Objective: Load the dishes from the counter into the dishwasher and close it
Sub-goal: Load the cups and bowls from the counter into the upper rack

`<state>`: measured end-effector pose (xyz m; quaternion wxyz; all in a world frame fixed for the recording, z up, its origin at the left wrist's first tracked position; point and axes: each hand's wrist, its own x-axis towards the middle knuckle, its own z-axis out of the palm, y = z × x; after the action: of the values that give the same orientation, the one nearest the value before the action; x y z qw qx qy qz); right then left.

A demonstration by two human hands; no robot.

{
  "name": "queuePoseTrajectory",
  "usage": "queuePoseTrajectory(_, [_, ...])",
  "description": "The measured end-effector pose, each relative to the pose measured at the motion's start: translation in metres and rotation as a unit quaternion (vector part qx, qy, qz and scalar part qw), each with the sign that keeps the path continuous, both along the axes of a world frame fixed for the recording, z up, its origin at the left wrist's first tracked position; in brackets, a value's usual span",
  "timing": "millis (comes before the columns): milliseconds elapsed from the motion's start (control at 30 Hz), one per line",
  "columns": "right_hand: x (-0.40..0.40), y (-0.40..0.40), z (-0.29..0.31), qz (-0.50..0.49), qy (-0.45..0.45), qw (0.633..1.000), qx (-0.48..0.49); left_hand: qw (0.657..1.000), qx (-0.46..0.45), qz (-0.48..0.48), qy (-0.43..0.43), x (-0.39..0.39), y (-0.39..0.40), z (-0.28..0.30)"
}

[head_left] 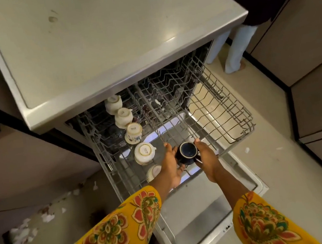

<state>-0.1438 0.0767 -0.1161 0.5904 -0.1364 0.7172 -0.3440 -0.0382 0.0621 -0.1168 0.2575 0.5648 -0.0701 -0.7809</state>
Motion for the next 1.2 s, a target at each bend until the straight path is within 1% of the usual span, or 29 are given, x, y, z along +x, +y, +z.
queuePoseTrajectory(167, [-0.002,-0.004,-0.017,0.029,0.018,0.999,0.008,1.000,-0.001,-0.019,-0.005,-0.003,-0.008,-0.017])
queuePoseTrajectory(433, [-0.002,-0.006,-0.022,0.044,0.028,0.999,0.008,0.998,0.012,-0.059,-0.013,-0.007,-0.008,-0.030])
queuePoseTrajectory(867, [0.000,-0.005,-0.018,0.057,0.045,0.997,0.015,0.999,0.022,-0.045,-0.013,0.005,-0.005,-0.028])
queuePoseTrajectory(1033, [0.001,-0.001,-0.021,0.076,0.071,0.994,0.028,0.999,0.016,-0.046,-0.017,0.008,-0.002,-0.026])
queuePoseTrajectory(1200, [0.002,0.007,-0.024,0.059,0.086,0.994,0.022,0.999,0.014,-0.038,-0.010,0.012,0.002,-0.020])
